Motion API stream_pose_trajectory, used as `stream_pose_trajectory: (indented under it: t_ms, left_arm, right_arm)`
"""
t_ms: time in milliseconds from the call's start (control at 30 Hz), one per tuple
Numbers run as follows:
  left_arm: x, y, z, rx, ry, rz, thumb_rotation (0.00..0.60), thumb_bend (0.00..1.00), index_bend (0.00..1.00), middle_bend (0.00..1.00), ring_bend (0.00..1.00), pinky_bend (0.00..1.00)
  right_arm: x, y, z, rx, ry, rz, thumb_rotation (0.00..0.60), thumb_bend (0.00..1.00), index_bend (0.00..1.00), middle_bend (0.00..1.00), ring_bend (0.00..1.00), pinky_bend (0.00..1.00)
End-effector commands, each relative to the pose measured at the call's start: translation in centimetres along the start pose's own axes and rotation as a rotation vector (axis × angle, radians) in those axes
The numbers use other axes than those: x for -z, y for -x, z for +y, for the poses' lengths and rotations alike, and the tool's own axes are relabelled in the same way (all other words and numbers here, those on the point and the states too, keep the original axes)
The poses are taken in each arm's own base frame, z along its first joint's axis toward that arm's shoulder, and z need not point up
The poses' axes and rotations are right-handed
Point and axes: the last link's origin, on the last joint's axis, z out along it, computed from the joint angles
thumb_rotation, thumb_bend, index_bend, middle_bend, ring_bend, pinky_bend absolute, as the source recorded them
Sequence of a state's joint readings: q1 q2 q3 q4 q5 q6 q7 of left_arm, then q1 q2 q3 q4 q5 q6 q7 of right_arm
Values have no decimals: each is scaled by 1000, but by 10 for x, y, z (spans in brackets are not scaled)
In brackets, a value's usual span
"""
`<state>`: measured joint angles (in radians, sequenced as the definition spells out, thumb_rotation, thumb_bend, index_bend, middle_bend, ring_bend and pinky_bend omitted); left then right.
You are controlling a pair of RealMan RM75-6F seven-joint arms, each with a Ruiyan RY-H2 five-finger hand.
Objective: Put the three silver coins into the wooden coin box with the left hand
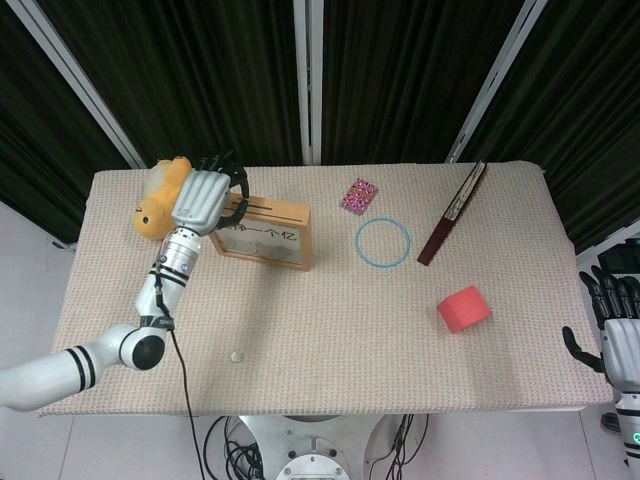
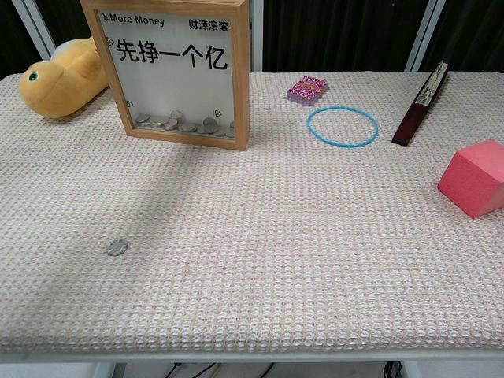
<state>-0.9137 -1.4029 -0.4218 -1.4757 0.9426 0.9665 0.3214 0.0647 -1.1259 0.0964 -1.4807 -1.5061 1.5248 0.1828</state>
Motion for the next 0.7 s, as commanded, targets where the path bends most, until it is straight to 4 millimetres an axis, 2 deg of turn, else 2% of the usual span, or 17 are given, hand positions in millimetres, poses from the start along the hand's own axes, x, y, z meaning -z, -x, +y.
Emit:
stream_pose_trajectory:
  t_ms: [33,400,567,633,700]
  left_arm:
    - [1,3,1,-1,-3,-12,600,475,619,310,80,123]
    - [-1,9,3,-6,1,-24,600,475,598,311,80,121]
    - [0,9,3,-5,16,-19,600,455,304,290,80,117]
    - [0,8,2,-6,19,-6,600,430,231,286,80,117]
    - [1,6,2,-6,14,12,600,406,199,283,80,118]
  right_arm:
    - [0,0,0,0,0,-1,600,320,0,0,0,0]
    - [0,-1,3,1,8,2,600,320,0,0,0,0]
    - [-1,0,4,-2,8,0,600,320,0,0,0,0]
    - [-1,0,4,-1,9,1,600,320,0,0,0,0]
    - [-1,-1,4,-1,9,2,600,320,0,0,0,0]
